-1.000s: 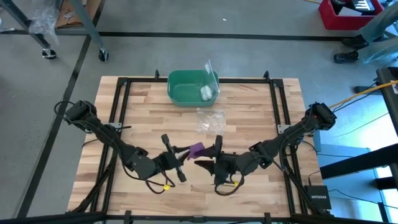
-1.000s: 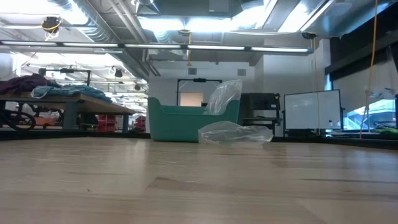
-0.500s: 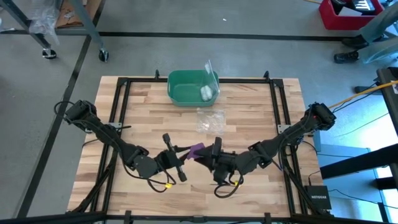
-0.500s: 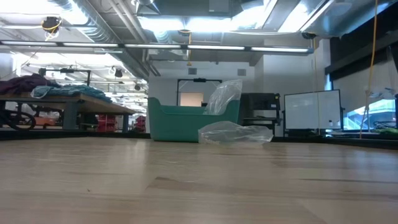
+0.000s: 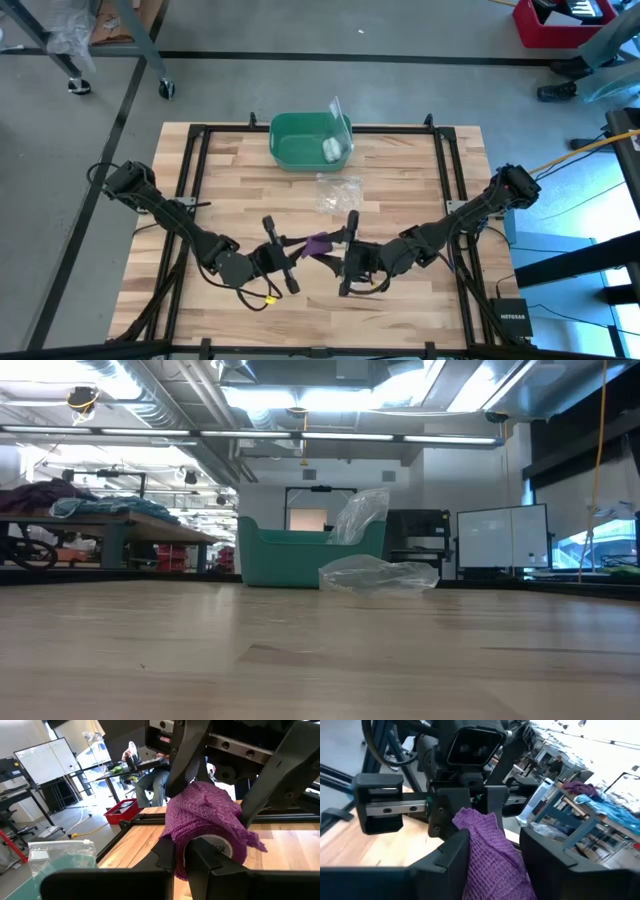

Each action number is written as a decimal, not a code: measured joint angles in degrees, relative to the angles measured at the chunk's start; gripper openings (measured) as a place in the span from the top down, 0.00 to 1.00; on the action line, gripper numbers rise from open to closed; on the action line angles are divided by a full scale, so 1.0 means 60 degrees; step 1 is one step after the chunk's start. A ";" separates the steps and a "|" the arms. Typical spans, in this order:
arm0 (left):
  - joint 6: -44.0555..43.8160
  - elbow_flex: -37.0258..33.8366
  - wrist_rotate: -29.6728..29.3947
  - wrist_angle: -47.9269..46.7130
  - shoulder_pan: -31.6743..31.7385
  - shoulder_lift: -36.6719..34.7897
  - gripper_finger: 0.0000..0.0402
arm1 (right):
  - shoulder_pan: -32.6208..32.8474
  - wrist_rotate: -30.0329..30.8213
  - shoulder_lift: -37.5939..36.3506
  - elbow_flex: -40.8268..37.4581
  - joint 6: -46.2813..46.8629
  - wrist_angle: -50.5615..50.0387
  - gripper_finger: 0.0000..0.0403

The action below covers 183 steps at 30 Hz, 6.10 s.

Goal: Roll bandage
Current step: Roll the violet bandage, then open the zip bag

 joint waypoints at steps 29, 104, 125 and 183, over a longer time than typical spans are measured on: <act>0.2658 -0.0022 0.1348 -0.0974 -0.0530 0.0022 0.96 | -0.0303 -0.4317 -0.0029 0.0034 0.2684 -0.1124 0.56; -0.4746 -0.0102 1.0536 -1.0061 0.6018 0.0701 0.63 | -0.2235 -0.2638 -0.1519 -0.4962 0.5439 -0.1403 0.56; -0.4177 0.0715 1.0354 -1.1641 0.6186 0.0597 0.72 | -0.2766 -0.2331 -0.1517 -0.4972 0.5041 -0.2121 0.56; -0.6448 -0.1627 0.9791 -0.4106 0.5726 0.1526 0.72 | -0.2274 -0.4904 0.1731 -0.4741 0.6466 -0.1085 0.56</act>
